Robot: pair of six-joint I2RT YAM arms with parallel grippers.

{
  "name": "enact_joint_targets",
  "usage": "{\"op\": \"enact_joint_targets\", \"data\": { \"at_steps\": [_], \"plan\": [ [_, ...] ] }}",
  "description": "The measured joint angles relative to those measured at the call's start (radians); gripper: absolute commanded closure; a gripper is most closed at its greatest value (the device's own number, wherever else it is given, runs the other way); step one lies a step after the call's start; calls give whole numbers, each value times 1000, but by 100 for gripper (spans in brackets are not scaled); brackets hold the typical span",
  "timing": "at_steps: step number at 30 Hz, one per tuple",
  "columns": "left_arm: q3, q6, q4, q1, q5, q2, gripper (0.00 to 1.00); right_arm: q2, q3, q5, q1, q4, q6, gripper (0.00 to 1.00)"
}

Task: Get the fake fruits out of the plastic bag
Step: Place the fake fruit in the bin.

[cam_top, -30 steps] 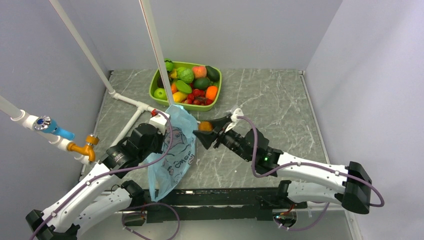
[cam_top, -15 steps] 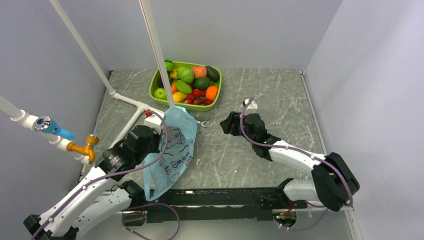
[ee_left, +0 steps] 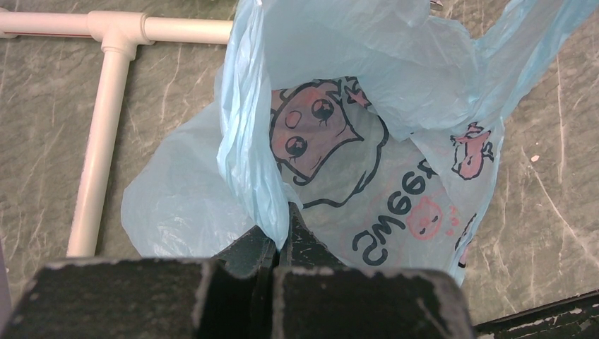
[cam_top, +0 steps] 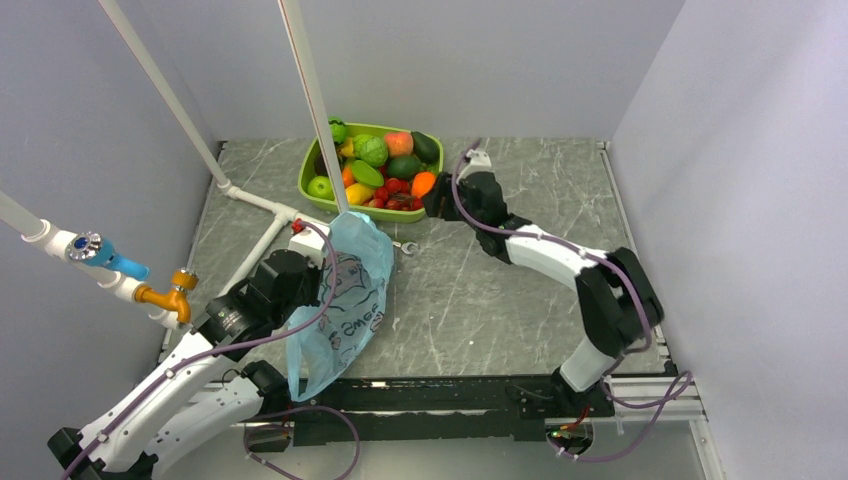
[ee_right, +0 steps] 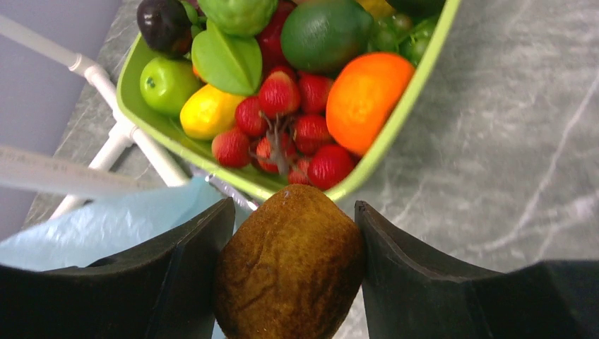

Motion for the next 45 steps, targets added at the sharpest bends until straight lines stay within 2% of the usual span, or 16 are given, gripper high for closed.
{"op": "enact_joint_targets", "data": {
  "at_steps": [12,16,28,33,40,43,45],
  "plan": [
    [0,0,-2,0,-3,26,100,374,451,-39,-12,-63,-35,100],
    [0,0,-2,0,-3,26,100,439,527,-59,-12,-69,-35,88],
    [0,0,-2,0,-3,26,100,534,588,-62,-10,-115,-80,64],
    [0,0,-2,0,-3,26,100,539,615,-58,-7,-142,-103,48],
    [0,0,-2,0,-3,26,100,567,687,-43,-1,-186,-130,33],
    [0,0,-2,0,-3,26,100,568,690,-33,4,-202,-142,22],
    [0,0,-2,0,-3,26,100,568,690,-28,6,-213,-150,18]
  ]
}}
